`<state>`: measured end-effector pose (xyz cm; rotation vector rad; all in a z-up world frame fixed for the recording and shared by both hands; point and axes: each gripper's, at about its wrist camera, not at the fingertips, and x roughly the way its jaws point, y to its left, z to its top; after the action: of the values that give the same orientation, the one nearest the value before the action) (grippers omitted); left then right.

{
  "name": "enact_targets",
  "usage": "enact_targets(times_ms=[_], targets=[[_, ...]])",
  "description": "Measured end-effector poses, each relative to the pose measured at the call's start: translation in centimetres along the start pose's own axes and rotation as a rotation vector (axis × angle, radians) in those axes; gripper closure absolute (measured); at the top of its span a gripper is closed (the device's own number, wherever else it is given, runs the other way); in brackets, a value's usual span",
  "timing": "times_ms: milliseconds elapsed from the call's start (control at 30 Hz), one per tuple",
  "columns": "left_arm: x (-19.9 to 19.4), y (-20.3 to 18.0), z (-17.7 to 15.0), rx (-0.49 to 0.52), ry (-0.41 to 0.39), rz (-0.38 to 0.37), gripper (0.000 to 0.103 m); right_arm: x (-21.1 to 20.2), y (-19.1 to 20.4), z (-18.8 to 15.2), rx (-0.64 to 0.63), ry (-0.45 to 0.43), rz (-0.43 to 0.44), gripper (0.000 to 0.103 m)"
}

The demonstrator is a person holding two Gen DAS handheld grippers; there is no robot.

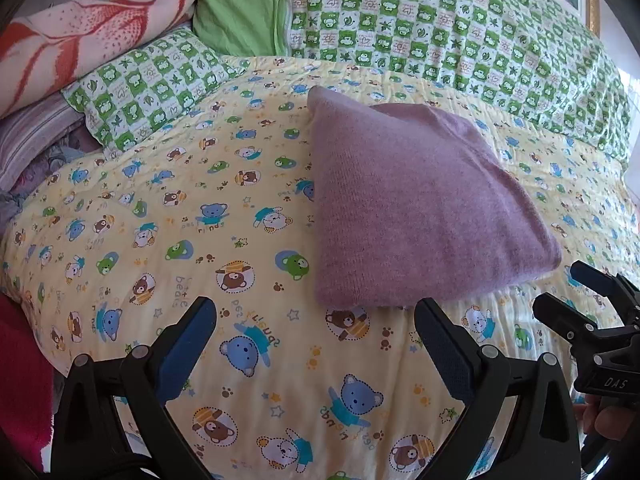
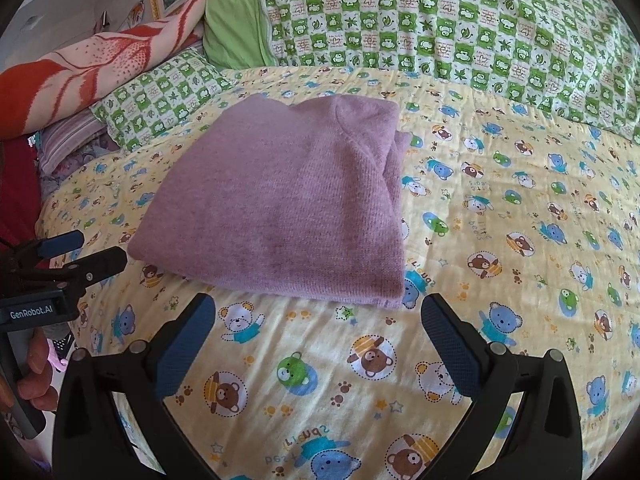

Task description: Fold small clothes

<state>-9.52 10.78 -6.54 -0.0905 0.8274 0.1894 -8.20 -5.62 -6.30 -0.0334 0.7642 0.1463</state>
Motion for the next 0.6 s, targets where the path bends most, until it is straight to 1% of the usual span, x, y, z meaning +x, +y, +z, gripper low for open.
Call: enact_targets(times_ms=[600], targets=[[-0.25,-0.61,0.13,0.008,0.013,0.002,0.003,0.02,-0.03,-0.04,0.010,0.002,0.003,0.000]])
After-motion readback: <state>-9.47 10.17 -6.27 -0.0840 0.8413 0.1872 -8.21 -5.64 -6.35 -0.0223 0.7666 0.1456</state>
